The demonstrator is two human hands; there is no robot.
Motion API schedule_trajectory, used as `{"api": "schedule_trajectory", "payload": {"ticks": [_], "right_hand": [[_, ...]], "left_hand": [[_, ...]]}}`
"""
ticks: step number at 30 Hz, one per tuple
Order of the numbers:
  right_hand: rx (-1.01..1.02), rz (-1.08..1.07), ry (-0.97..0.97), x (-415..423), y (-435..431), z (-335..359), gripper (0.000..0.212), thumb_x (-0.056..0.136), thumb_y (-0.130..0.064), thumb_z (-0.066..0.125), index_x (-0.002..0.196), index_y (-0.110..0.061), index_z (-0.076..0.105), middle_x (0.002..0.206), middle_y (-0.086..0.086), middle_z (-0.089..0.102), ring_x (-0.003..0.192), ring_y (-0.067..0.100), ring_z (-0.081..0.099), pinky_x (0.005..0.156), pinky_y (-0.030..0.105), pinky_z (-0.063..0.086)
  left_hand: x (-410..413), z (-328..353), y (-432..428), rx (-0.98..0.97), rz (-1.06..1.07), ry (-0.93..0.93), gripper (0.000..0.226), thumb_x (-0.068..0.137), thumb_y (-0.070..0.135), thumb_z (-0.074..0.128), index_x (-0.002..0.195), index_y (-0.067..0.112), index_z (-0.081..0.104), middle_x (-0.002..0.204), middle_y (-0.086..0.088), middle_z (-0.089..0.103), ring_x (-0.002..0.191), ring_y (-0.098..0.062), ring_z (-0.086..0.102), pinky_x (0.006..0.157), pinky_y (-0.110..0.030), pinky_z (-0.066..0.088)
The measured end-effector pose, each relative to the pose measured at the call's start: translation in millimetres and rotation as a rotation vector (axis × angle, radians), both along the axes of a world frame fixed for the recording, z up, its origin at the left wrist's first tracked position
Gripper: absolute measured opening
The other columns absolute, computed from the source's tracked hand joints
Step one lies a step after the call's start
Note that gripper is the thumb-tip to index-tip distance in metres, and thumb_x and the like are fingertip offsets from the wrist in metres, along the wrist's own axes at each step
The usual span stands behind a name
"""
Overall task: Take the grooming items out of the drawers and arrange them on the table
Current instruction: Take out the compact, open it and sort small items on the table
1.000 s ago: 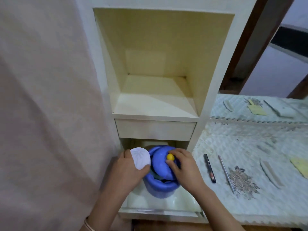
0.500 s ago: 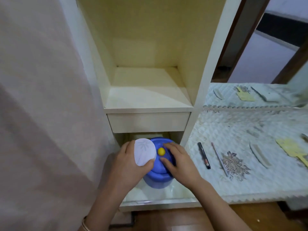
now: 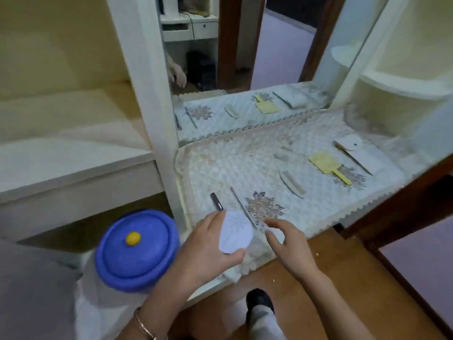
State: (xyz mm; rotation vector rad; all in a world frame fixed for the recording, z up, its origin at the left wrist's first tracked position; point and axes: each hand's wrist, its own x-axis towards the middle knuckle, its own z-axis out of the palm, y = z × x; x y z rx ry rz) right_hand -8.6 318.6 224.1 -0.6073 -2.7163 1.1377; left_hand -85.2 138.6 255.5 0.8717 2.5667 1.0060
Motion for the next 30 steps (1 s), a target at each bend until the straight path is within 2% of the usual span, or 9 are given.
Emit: {"api": "schedule_trajectory", "payload": {"ticks": [4, 8, 13, 15, 19, 21, 23, 26, 30], "right_hand": [[-0.048, -0.028, -0.063, 2, 66, -15, 0.028, 0.092, -0.022, 0.052, 0.119, -0.018, 0.058, 0.122, -0.004, 0.060, 0.104, 0.001, 0.048, 0.089, 0.017, 0.036], [-0.073, 0.004, -0.149, -3, 139, -29, 0.029, 0.092, -0.021, 0.051, 0.121, -0.016, 0.057, 0.125, -0.002, 0.059, 0.114, 0.009, 0.052, 0.092, 0.017, 0.037], [-0.084, 0.083, -0.242, -16, 205, -44, 0.031, 0.093, -0.018, 0.049, 0.122, -0.012, 0.055, 0.126, 0.004, 0.058, 0.115, 0.015, 0.053, 0.094, 0.021, 0.039], [-0.101, 0.118, -0.266, -24, 218, -48, 0.031, 0.093, -0.017, 0.048, 0.123, -0.011, 0.055, 0.126, 0.005, 0.058, 0.115, 0.017, 0.053, 0.096, 0.025, 0.041], [-0.110, 0.147, -0.265, -37, 230, -53, 0.029, 0.092, -0.017, 0.050, 0.119, -0.012, 0.058, 0.122, 0.004, 0.060, 0.111, 0.016, 0.055, 0.095, 0.026, 0.043], [-0.116, 0.154, -0.251, -42, 230, -55, 0.027, 0.091, -0.017, 0.052, 0.117, -0.012, 0.060, 0.119, 0.003, 0.062, 0.107, 0.014, 0.056, 0.096, 0.028, 0.045], [-0.114, 0.173, -0.240, -51, 224, -56, 0.028, 0.090, -0.016, 0.053, 0.117, -0.013, 0.060, 0.119, 0.003, 0.062, 0.108, 0.014, 0.056, 0.097, 0.028, 0.044], [-0.021, 0.290, -0.224, -73, 204, -55, 0.037, 0.088, -0.022, 0.056, 0.124, -0.017, 0.054, 0.128, 0.002, 0.055, 0.119, 0.017, 0.049, 0.097, 0.025, 0.039], [0.123, 0.564, -0.228, -118, 175, -47, 0.065, 0.082, -0.029, 0.063, 0.139, -0.018, 0.035, 0.146, 0.003, 0.035, 0.133, 0.020, 0.033, 0.106, 0.026, 0.029]], "left_hand": [[-16, -33, 66, -0.062, 0.000, -0.044, 0.079, 0.062, 0.058, 0.057, 0.131, 0.025, 0.038, 0.131, 0.009, 0.042, 0.125, -0.014, 0.035, 0.095, -0.018, 0.030], [-31, -57, 133, -0.155, 0.015, -0.095, 0.074, 0.067, 0.054, 0.060, 0.130, 0.021, 0.039, 0.130, 0.004, 0.044, 0.123, -0.018, 0.034, 0.095, -0.022, 0.029], [-51, -87, 191, -0.268, 0.074, -0.139, 0.074, 0.062, 0.056, 0.038, 0.119, 0.011, 0.051, 0.117, -0.004, 0.056, 0.112, -0.023, 0.051, 0.098, -0.030, 0.037], [-55, -90, 200, -0.256, 0.119, -0.157, 0.074, 0.070, 0.054, 0.047, 0.127, 0.007, 0.044, 0.127, -0.005, 0.050, 0.121, -0.025, 0.044, 0.104, -0.036, 0.037], [-57, -91, 206, -0.248, 0.188, -0.205, 0.083, 0.087, 0.046, 0.053, 0.147, 0.007, 0.010, 0.156, -0.006, 0.010, 0.144, -0.022, 0.010, 0.117, -0.031, 0.013], [-55, -90, 205, -0.242, 0.226, -0.177, 0.092, 0.077, 0.062, 0.042, 0.144, 0.002, 0.019, 0.154, -0.015, 0.019, 0.142, -0.028, 0.019, 0.116, -0.036, 0.018], [-56, -100, 199, -0.292, 0.220, -0.166, 0.097, 0.071, 0.069, 0.038, 0.132, -0.008, 0.041, 0.136, -0.025, 0.047, 0.126, -0.039, 0.046, 0.103, -0.047, 0.039], [-60, -115, 186, -0.371, 0.192, -0.207, 0.091, 0.073, 0.069, 0.040, 0.118, -0.009, 0.055, 0.115, -0.023, 0.064, 0.108, -0.041, 0.061, 0.088, -0.055, 0.051], [-66, -114, 180, -0.290, 0.207, -0.127, 0.092, 0.068, 0.068, 0.036, 0.139, 0.008, 0.036, 0.142, -0.006, 0.045, 0.139, -0.026, 0.029, 0.117, -0.040, 0.022]]}}
